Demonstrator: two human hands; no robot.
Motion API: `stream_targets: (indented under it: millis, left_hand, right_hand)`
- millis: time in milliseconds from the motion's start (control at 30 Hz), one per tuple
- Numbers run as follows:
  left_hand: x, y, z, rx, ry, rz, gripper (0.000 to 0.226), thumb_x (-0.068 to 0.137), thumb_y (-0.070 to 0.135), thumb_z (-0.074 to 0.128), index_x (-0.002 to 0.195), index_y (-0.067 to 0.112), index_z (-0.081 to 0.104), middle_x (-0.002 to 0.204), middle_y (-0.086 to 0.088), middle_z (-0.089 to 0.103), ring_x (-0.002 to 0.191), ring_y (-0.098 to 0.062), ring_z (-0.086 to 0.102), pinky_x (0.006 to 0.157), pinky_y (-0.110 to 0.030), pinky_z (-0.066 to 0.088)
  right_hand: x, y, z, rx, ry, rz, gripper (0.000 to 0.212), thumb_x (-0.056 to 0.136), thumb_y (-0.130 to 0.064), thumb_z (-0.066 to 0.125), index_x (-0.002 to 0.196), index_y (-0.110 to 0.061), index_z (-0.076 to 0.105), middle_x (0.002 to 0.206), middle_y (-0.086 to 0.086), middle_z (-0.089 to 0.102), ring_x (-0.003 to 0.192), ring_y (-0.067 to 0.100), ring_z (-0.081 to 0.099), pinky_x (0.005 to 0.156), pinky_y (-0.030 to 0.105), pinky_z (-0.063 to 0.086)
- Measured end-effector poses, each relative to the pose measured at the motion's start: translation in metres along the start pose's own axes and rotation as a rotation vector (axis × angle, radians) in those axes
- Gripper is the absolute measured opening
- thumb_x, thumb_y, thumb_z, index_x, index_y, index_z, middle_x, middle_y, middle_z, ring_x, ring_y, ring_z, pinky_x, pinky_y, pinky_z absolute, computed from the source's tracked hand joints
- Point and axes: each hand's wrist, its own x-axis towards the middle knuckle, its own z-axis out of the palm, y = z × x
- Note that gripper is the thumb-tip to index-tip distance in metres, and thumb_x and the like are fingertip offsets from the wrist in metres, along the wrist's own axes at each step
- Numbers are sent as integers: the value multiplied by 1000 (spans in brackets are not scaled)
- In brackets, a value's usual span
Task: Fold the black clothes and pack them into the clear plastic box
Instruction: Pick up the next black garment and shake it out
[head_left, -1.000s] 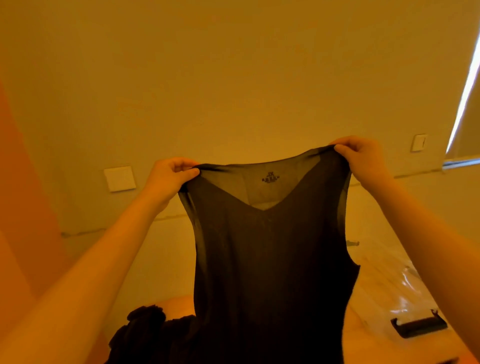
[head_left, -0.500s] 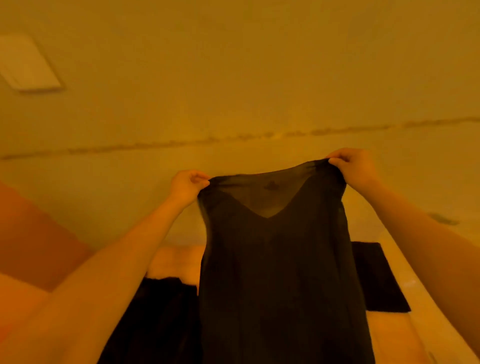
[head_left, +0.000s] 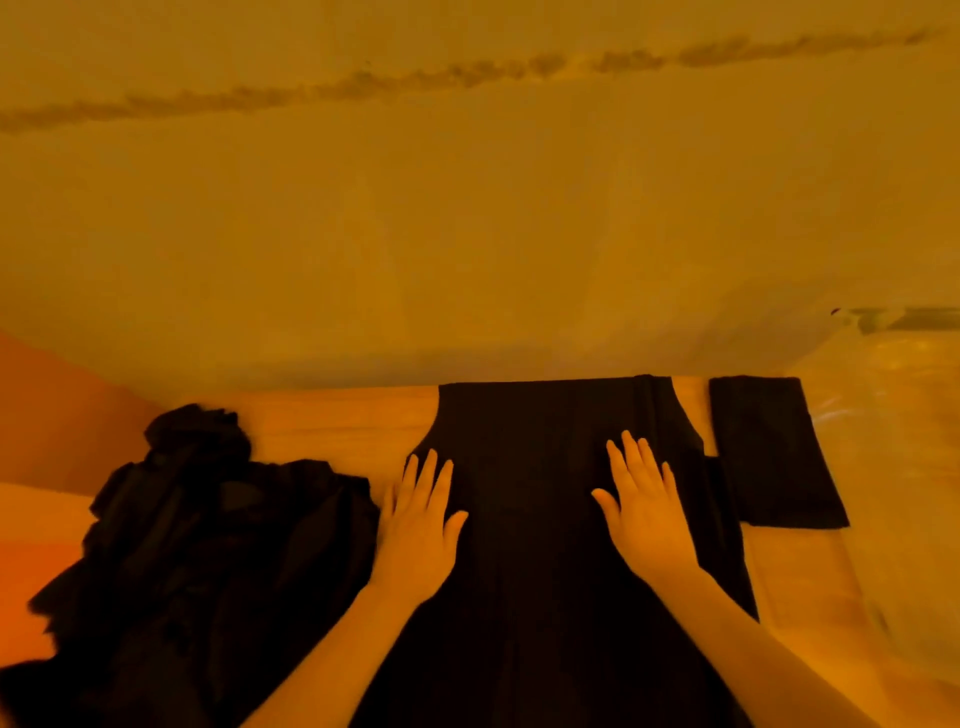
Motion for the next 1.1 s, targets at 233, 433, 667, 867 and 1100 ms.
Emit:
stream_targets:
  millis: [233,433,667,867,1100]
  left_hand:
    - [37,-16,-3,55,0,-52,62,98,46,25,149,21,2,157,-5,-5,144,-26,-8,115,-47,0]
    - [3,-12,-7,30,178,-8,67,91,46,19,144,7,28,153,-17,21,142,-32,15,112,-48,15]
    - [-67,-14,41,146,10,31,69,95,50,-1,140,11,31,147,-13,36,137,-26,21,108,-46,26]
    - [-112,-5,32,-83,172,159,53,95,42,25,128,8,50,134,-12,48,127,-28,41,109,-41,29]
    - [-251,-18,62,-980,-119,-562,16,91,23,57,78,14,61,90,-14,65,92,-34,61,81,-41,46]
  right_hand:
    - [47,5,-4,-84,34,-50,60,98,-44,24,149,-19,5,158,2,-1,144,20,-6,116,41,1]
    - [30,-7,-13,13,102,-83,61,97,-46,22,149,-16,9,157,4,2,144,18,-4,115,37,1]
    - [-94,54,41,46,76,44,66,95,-55,2,144,-16,22,150,5,25,140,18,12,108,51,25]
    - [-163,81,43,439,288,232,44,97,-25,45,136,-6,43,141,13,43,129,30,39,101,47,38]
    - [-276,76,81,1204,245,951,36,93,-21,55,120,3,53,110,21,59,101,35,56,88,48,46]
